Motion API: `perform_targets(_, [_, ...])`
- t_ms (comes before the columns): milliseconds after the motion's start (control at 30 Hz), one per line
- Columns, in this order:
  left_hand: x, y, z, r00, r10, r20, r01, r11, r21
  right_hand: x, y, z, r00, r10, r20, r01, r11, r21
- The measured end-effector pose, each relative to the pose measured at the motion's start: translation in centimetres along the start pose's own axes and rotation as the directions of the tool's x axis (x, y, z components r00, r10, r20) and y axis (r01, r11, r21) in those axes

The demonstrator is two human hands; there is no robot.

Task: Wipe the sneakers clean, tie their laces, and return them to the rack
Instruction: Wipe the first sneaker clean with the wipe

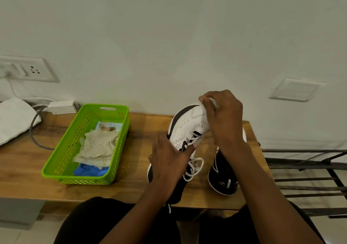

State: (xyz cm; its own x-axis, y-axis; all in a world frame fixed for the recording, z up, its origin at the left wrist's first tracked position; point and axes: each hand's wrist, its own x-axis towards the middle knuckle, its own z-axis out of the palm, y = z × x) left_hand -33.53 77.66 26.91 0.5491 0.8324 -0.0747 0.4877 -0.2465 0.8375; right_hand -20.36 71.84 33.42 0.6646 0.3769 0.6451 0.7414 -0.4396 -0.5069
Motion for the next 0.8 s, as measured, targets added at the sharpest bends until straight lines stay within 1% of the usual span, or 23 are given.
perform_targets(33, [0.0, -0.1, 0.0, 1.0, 0.009, -0.012, -0.009, 1.0, -0.009, -0.1, -0.1, -0.1, 1.0, 0.006, -0.021, -0.005, 1.0, 0.02])
perform_targets(67, [0.0, -0.2, 0.0, 1.0, 0.017, -0.021, -0.017, 1.0, -0.026, -0.4, -0.6, 0.0, 0.999, -0.028, -0.031, 0.028, 1.0, 0.013])
perform_targets(100, [0.0, -0.3, 0.1, 0.999, 0.019, -0.027, -0.021, 0.998, -0.054, -0.7, -1.5, 0.3, 0.995, -0.097, -0.014, 0.097, 0.995, -0.021])
perform_targets(133, [0.1, -0.5, 0.3, 0.999, 0.023, -0.031, -0.025, 0.996, -0.086, -1.2, -2.6, 0.8, 0.98, -0.197, 0.034, 0.199, 0.975, -0.097])
perform_targets(200, [0.1, -1.0, 0.4, 0.998, 0.055, -0.037, -0.059, 0.991, -0.116, -3.0, -4.4, 2.2, 0.901, -0.384, 0.201, 0.427, 0.863, -0.268])
perform_targets(233, [0.1, -1.2, 0.4, 0.996, 0.075, -0.049, -0.081, 0.989, -0.125, -3.8, -4.8, 2.7, 0.865, -0.434, 0.252, 0.496, 0.814, -0.302])
perform_targets(267, [0.2, -1.3, 0.4, 0.995, 0.085, -0.057, -0.092, 0.986, -0.142, -4.2, -4.9, 2.9, 0.848, -0.459, 0.266, 0.526, 0.793, -0.307])
perform_targets(300, [0.3, -1.2, 0.3, 0.996, 0.074, -0.054, -0.082, 0.98, -0.18, -4.0, -4.7, 2.7, 0.852, -0.468, 0.235, 0.521, 0.803, -0.289])
perform_targets(367, [0.2, -0.6, 0.2, 0.998, 0.051, -0.026, -0.056, 0.965, -0.257, -2.8, -3.9, 1.9, 0.891, -0.449, 0.065, 0.449, 0.857, -0.253])
perform_targets(400, [0.2, -0.3, 0.3, 0.998, 0.062, -0.015, -0.064, 0.959, -0.274, -2.0, -3.4, 1.2, 0.914, -0.403, -0.044, 0.383, 0.894, -0.233])
perform_targets(433, [0.1, -0.1, 0.5, 0.997, 0.08, -0.001, -0.077, 0.957, -0.279, -1.3, -3.1, 0.6, 0.937, -0.323, -0.13, 0.297, 0.936, -0.186])
perform_targets(467, [0.0, 0.2, 0.7, 0.996, 0.092, 0.007, -0.086, 0.951, -0.296, -0.7, -2.7, 0.2, 0.958, -0.227, -0.174, 0.211, 0.972, -0.107])
perform_targets(500, [-0.2, 0.4, 0.8, 0.995, 0.097, 0.012, -0.088, 0.946, -0.313, -0.4, -2.5, -0.2, 0.973, -0.133, -0.19, 0.134, 0.991, -0.01])
perform_targets(567, [-0.3, 0.5, 0.9, 0.995, 0.102, 0.02, -0.088, 0.927, -0.365, -0.4, -2.5, -0.5, 0.979, 0.035, -0.199, 0.005, 0.98, 0.197])
perform_targets(667, [-0.2, 0.1, 0.6, 0.992, 0.117, 0.044, -0.088, 0.903, -0.42, -0.1, -2.9, -0.7, 0.952, 0.243, -0.185, -0.131, 0.872, 0.472])
perform_targets(700, [-0.1, 0.1, 0.3, 0.988, 0.145, 0.056, -0.106, 0.893, -0.437, 0.0, -3.2, -0.7, 0.947, 0.274, -0.17, -0.152, 0.844, 0.514])
perform_targets(733, [0.2, 0.3, -0.2, 0.979, 0.194, 0.057, -0.146, 0.875, -0.461, 0.1, -3.6, -0.8, 0.95, 0.271, -0.152, -0.153, 0.834, 0.53])
perform_targets(800, [1.1, 1.2, -1.8, 0.942, 0.334, 0.014, -0.283, 0.819, -0.499, 0.0, -4.4, -1.1, 0.971, 0.212, -0.112, -0.121, 0.836, 0.535])
